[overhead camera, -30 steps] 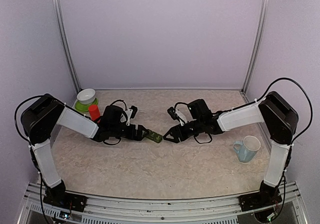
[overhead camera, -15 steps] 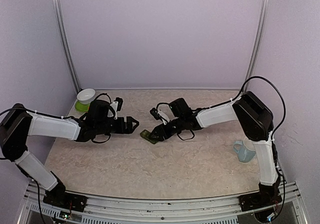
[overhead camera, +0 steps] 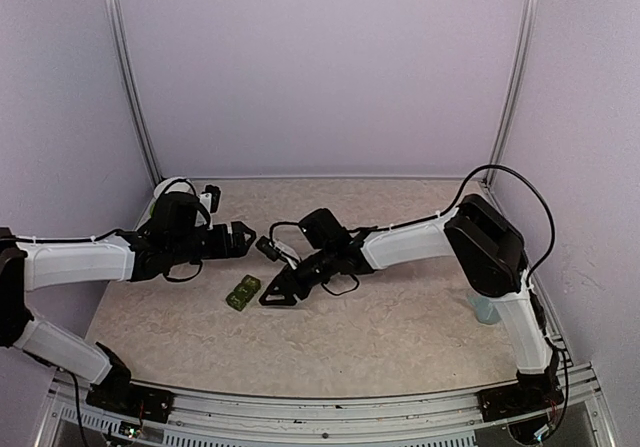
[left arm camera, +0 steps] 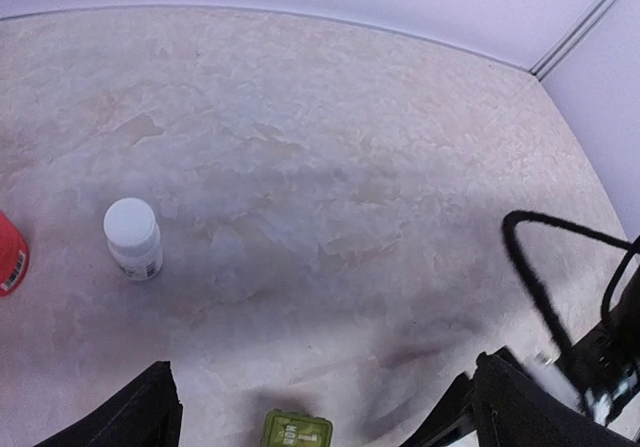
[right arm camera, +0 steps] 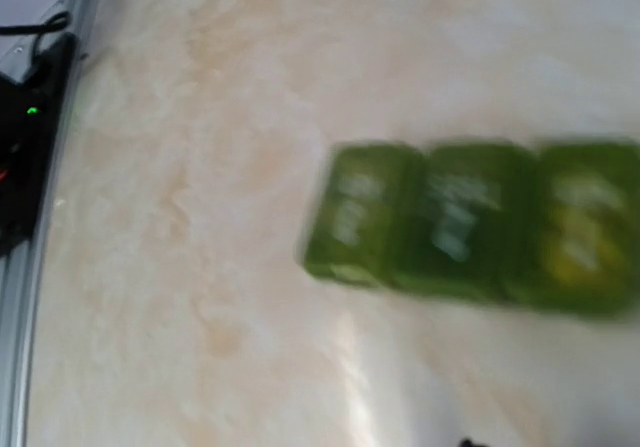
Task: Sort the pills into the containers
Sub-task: Position the pill container at the center of the board.
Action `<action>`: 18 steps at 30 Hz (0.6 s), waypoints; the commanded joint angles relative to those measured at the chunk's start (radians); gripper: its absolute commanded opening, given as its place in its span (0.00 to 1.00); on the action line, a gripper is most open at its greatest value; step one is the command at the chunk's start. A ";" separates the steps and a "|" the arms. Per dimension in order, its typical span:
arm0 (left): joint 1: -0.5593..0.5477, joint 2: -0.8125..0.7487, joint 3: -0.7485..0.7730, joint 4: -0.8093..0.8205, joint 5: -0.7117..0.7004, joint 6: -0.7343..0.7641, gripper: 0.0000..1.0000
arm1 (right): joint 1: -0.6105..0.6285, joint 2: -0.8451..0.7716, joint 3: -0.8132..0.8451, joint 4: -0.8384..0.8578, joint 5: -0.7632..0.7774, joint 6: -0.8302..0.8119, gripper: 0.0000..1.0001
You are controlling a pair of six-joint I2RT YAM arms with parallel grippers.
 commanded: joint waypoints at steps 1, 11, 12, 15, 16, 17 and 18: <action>-0.029 -0.033 0.003 -0.134 -0.069 -0.036 0.99 | -0.072 -0.145 -0.120 0.005 0.076 -0.007 0.58; -0.149 0.025 0.010 -0.297 -0.093 0.025 0.99 | -0.193 -0.385 -0.392 0.016 0.208 -0.010 0.64; -0.155 0.033 0.011 -0.308 -0.089 0.032 0.99 | -0.198 -0.402 -0.403 0.011 0.215 -0.016 0.64; -0.168 0.069 0.017 -0.338 -0.082 0.058 0.99 | -0.210 -0.446 -0.437 0.018 0.219 -0.019 0.66; -0.171 0.084 0.022 -0.346 -0.088 0.060 0.99 | -0.213 -0.457 -0.445 0.020 0.218 -0.019 0.66; -0.177 0.101 0.027 -0.358 -0.101 0.061 0.98 | -0.215 -0.464 -0.449 0.024 0.219 -0.019 0.66; -0.182 0.119 0.036 -0.368 -0.115 0.085 0.98 | -0.217 -0.468 -0.452 0.024 0.217 -0.019 0.66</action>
